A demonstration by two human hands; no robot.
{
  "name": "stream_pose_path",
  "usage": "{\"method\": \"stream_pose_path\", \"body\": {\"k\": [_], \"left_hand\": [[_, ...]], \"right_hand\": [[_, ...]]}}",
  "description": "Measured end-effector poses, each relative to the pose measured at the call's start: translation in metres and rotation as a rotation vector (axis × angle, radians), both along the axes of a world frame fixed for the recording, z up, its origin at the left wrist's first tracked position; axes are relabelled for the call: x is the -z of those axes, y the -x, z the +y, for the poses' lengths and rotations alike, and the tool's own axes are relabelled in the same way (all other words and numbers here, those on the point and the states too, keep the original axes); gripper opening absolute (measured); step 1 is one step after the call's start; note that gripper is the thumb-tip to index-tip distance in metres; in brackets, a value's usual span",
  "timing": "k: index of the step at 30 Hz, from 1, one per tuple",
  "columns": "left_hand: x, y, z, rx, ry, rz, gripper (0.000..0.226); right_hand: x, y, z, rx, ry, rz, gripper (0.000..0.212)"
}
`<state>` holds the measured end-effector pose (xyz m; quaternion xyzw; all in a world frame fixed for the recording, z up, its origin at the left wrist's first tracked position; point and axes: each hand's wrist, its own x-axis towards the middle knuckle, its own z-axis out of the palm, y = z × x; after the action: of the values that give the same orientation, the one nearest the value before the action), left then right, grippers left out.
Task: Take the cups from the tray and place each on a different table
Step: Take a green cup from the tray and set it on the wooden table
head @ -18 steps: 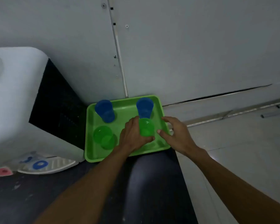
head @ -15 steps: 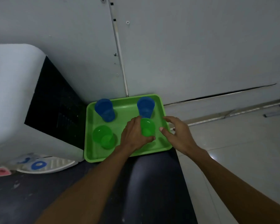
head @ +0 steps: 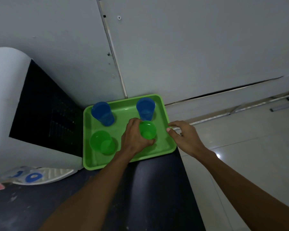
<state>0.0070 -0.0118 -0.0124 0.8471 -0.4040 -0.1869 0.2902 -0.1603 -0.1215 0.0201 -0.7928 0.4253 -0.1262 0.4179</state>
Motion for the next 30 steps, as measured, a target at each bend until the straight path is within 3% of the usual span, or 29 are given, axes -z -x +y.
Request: {"method": "stream_pose_path", "body": {"k": [6,10,16,21,27,30], "left_hand": [[-0.003,0.002,0.004,0.052,0.093,0.021,0.089],[-0.022,0.008,0.007,0.111,0.210,-0.102,0.083],[-0.069,0.030,0.009,0.241,0.317,-0.231,0.079],[-0.110,0.062,0.004,0.354,0.358,-0.313,0.078],[-0.150,0.125,0.006,0.462,0.359,-0.384,0.075],[-0.164,0.167,0.009,0.515,0.358,-0.427,0.074]], "right_hand": [[-0.013,-0.002,0.005,0.023,-0.060,-0.042,0.025],[-0.026,-0.002,0.010,0.021,-0.170,-0.082,0.025],[-0.048,0.012,0.020,0.145,-0.566,-0.144,0.042],[-0.064,0.049,0.030,0.180,-0.766,-0.223,0.058],[-0.085,0.120,0.045,0.193,-0.727,-0.333,0.063],[-0.098,0.166,0.059,0.217,-0.645,-0.390,0.056]]}}
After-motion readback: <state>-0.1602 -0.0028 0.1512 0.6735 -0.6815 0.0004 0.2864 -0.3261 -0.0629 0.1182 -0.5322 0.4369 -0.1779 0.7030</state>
